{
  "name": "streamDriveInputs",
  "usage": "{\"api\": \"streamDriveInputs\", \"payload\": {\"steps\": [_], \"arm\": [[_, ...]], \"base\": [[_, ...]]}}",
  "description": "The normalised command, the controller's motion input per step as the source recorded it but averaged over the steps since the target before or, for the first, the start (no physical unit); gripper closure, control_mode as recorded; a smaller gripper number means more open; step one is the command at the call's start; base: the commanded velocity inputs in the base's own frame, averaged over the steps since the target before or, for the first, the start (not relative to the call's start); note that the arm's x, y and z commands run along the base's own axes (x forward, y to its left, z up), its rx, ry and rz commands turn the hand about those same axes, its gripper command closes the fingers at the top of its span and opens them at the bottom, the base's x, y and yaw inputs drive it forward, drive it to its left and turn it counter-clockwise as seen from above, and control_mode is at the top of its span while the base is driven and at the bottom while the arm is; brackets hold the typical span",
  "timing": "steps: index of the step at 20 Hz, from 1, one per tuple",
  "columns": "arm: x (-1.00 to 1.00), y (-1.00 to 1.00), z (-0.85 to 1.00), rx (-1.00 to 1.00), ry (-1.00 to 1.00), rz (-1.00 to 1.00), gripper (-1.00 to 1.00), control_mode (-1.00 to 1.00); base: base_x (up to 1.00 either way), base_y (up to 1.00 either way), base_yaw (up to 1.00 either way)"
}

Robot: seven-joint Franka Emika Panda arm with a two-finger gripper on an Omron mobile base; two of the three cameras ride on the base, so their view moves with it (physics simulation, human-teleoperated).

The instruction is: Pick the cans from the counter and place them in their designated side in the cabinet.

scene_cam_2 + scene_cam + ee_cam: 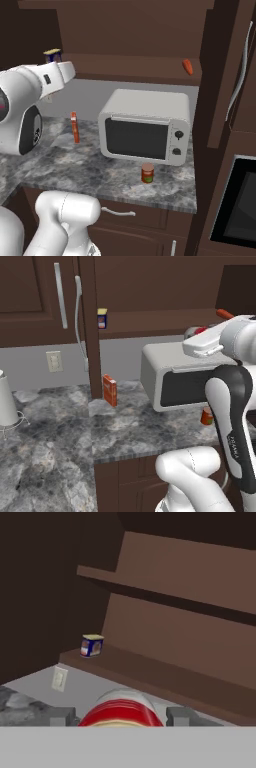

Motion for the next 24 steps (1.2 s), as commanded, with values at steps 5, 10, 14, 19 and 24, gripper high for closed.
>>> {"api": "streamDriveInputs", "payload": {"steps": [5, 10, 14, 19, 24], "arm": [[0.24, 0.12, 0.16, 0.06, 0.04, 0.0, 1.0, -1.0], [0.22, 0.06, 0.12, 0.04, 0.08, 0.01, 1.0, -1.0], [0.16, 0.0, -0.07, 0.01, 0.03, 0.06, 1.0, -1.0], [0.11, 0.0, -0.01, 0.02, 0.0, 0.09, 1.0, -1.0], [0.19, 0.03, 0.0, 0.01, 0.01, 0.07, 1.0, -1.0]], "base": [[0.0, 0.0, 0.0], [0.0, 0.0, 0.0], [0.0, 0.0, 0.0], [0.0, 0.0, 0.0], [0.0, 0.0, 0.0]]}}
